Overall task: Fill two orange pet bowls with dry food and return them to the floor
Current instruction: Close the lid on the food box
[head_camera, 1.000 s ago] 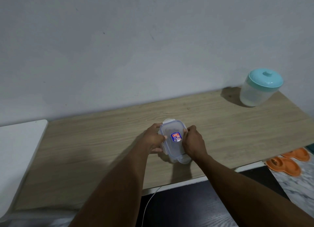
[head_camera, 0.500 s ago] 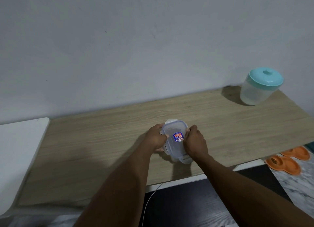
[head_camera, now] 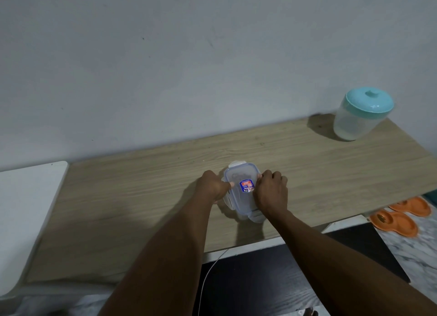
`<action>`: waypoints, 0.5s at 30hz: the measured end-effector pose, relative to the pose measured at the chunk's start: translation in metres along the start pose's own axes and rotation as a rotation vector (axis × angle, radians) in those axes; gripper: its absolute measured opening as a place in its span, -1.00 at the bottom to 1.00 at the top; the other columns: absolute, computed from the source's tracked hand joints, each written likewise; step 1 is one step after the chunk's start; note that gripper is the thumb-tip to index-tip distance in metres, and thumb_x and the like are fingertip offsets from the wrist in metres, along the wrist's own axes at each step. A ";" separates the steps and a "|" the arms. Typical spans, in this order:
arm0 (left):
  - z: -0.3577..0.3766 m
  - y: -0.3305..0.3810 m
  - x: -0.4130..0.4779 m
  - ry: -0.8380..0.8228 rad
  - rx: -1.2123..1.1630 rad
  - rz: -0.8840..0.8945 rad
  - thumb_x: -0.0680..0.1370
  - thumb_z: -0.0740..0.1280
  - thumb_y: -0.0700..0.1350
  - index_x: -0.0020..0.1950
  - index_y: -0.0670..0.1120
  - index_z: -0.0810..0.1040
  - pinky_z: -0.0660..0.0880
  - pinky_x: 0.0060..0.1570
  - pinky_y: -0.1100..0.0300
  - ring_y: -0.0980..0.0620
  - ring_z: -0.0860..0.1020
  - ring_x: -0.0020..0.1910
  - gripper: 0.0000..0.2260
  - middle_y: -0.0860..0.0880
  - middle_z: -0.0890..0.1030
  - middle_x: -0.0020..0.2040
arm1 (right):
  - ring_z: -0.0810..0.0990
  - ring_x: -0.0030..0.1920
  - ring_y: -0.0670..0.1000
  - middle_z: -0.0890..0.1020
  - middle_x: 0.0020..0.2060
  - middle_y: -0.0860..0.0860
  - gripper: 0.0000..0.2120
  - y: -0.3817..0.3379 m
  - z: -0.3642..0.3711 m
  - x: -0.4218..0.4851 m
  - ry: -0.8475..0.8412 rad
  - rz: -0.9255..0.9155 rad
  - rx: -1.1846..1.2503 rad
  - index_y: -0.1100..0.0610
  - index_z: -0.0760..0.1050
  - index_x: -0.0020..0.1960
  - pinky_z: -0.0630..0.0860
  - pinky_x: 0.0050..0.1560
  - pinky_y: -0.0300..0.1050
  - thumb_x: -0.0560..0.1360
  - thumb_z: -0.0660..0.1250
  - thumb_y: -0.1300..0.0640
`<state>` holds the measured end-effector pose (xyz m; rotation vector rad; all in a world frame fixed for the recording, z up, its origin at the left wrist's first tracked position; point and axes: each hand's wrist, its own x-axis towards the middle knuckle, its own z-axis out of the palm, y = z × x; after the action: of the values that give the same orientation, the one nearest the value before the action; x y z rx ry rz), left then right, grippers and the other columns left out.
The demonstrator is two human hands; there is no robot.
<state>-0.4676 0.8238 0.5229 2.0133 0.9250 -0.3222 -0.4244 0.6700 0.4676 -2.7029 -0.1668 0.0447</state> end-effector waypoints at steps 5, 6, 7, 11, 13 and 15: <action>0.009 -0.002 0.011 0.071 -0.165 -0.094 0.35 0.62 -0.03 0.04 -0.25 0.59 0.68 -0.12 0.03 -0.20 0.71 -0.16 -0.58 -0.24 0.68 -0.05 | 0.52 0.11 0.18 0.59 0.11 0.20 -0.75 0.004 0.004 0.008 -0.068 -0.024 0.049 0.25 0.48 0.17 0.45 0.07 -0.02 0.62 0.22 0.09; 0.013 -0.004 0.013 0.062 -0.237 -0.115 0.37 0.62 -0.08 0.04 -0.27 0.59 0.69 -0.10 -0.03 -0.19 0.71 -0.17 -0.60 -0.25 0.68 -0.05 | 0.53 0.11 0.18 0.58 0.11 0.21 -0.74 0.004 0.004 0.007 -0.070 -0.018 0.061 0.26 0.48 0.18 0.46 0.07 -0.01 0.62 0.24 0.10; 0.016 -0.005 0.015 0.049 -0.314 -0.127 0.39 0.60 -0.13 0.06 -0.29 0.58 0.69 -0.11 -0.06 -0.19 0.71 -0.16 -0.62 -0.26 0.67 -0.03 | 0.53 0.11 0.19 0.57 0.11 0.21 -0.74 0.003 0.003 0.007 -0.071 -0.011 0.074 0.27 0.48 0.18 0.48 0.08 0.00 0.61 0.26 0.10; 0.026 -0.013 0.026 0.060 -0.391 -0.148 0.43 0.56 -0.20 0.08 -0.31 0.60 0.69 -0.13 -0.10 -0.20 0.70 -0.18 -0.69 -0.28 0.67 -0.02 | 0.54 0.09 0.23 0.55 0.11 0.24 -0.78 0.003 0.003 0.009 -0.070 -0.034 0.068 0.30 0.46 0.15 0.47 0.08 0.04 0.60 0.24 0.17; 0.026 -0.012 0.028 0.043 -0.349 -0.110 0.44 0.53 -0.19 0.18 -0.28 0.59 0.68 -0.05 -0.13 -0.19 0.69 -0.13 -0.65 -0.29 0.67 0.06 | 0.54 0.08 0.25 0.55 0.10 0.26 -0.78 0.004 0.002 0.010 -0.085 -0.064 0.072 0.32 0.46 0.15 0.45 0.07 0.05 0.61 0.21 0.19; 0.022 -0.012 0.035 -0.017 -0.238 0.023 0.45 0.50 -0.21 0.49 -0.14 0.41 0.59 0.19 -0.14 -0.19 0.63 0.16 -0.38 -0.22 0.56 0.33 | 0.55 0.06 0.24 0.56 0.08 0.24 -0.79 0.005 -0.002 0.013 -0.104 -0.116 0.067 0.32 0.46 0.14 0.46 0.06 0.04 0.63 0.20 0.19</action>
<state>-0.4493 0.8278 0.4839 1.7988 0.8860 -0.2055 -0.4110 0.6658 0.4672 -2.6201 -0.3467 0.1542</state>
